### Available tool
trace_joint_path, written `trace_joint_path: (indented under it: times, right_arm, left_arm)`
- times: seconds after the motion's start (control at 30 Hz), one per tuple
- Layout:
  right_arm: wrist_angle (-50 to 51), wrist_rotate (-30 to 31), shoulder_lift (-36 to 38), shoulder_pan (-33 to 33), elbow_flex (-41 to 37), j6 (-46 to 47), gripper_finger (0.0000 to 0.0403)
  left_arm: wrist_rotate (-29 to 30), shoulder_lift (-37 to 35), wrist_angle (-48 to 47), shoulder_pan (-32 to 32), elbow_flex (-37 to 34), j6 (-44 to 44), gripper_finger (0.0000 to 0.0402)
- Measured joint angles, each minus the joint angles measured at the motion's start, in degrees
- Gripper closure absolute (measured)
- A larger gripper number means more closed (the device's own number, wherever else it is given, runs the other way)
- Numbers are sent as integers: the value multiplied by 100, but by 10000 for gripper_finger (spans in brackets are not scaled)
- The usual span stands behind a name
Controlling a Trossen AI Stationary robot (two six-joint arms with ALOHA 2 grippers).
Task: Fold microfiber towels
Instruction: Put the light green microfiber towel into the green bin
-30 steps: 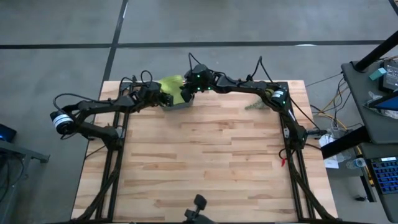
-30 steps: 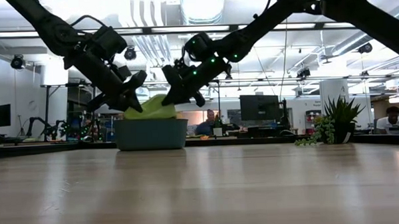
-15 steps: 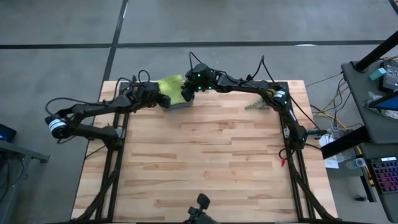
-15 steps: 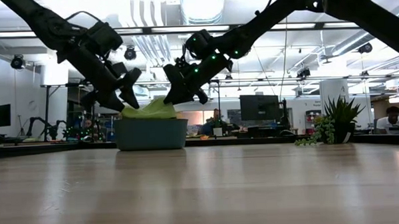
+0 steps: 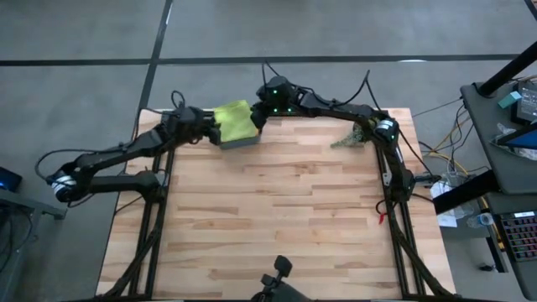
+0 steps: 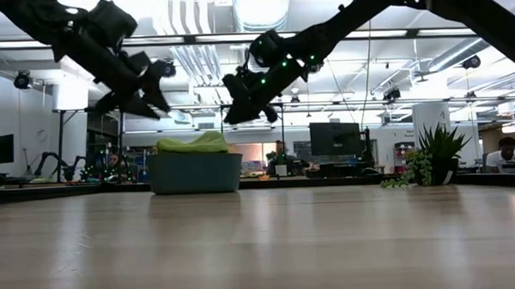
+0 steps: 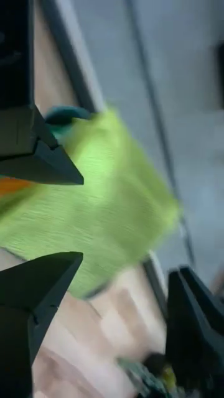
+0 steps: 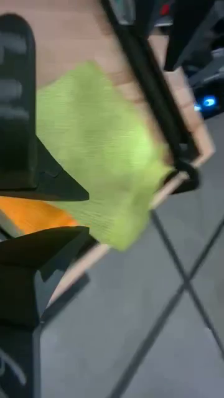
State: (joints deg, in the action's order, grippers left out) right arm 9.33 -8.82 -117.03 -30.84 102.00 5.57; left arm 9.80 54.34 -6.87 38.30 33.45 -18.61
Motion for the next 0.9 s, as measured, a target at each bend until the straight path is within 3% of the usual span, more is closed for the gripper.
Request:
trace_joint_path:
  times: [0.23, 0.47, 0.9]
  right_arm:
    - [-654, -302, -87, 16, 128, -66, 386]
    - [-863, -317, -593, 17, 486, -67, 394]
    - [-608, -313, -1187, 16, 745, -302, 394]
  left_arm:
    - [-89, 557, 1295, -2, -4, 686, 299]
    - [-12, 1617, 1596, 41, 43, 727, 393]
    - [212, 2413, 1693, 70, -7, 413, 401]
